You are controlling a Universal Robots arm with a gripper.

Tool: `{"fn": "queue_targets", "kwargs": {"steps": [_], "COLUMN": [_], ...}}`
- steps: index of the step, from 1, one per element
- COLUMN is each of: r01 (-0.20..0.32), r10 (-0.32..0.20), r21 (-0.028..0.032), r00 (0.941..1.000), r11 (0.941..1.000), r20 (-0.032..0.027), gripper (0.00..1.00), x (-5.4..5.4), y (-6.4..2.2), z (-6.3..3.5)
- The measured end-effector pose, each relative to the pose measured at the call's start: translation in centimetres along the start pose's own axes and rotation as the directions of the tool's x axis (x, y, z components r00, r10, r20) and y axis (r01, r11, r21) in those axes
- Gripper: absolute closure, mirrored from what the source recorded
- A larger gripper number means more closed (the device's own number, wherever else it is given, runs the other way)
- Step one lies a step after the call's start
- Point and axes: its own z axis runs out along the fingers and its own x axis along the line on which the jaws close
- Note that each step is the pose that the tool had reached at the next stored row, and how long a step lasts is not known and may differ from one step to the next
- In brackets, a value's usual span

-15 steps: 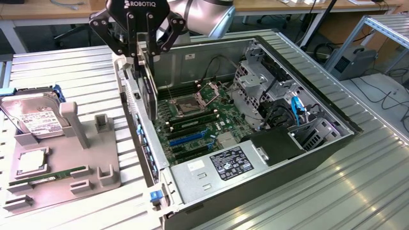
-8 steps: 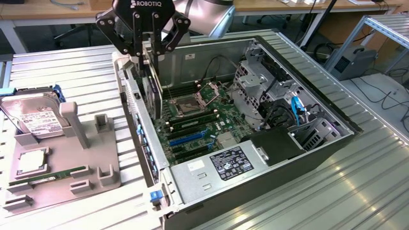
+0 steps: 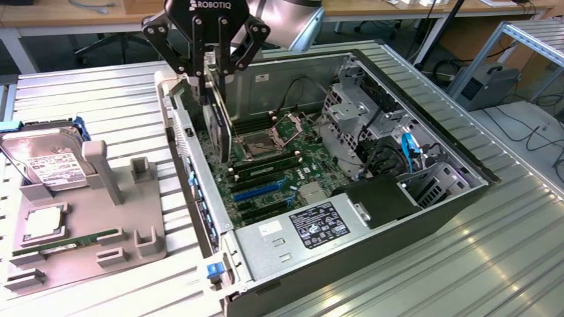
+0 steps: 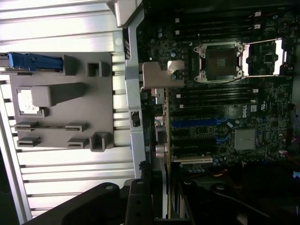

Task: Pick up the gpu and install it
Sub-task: 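Pick up the gpu and move the gpu toward the slot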

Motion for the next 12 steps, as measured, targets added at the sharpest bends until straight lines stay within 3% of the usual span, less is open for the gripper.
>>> {"fn": "queue_targets", "kwargs": {"steps": [12], "r01": [0.001], "r10": [-0.001], "r21": [0.0003], "r00": [1.0000], "r11": [1.0000], "r20": [-0.0045], "gripper": [0.73], "x": [-1.3], "y": [0.10], "z": [0.02]}}
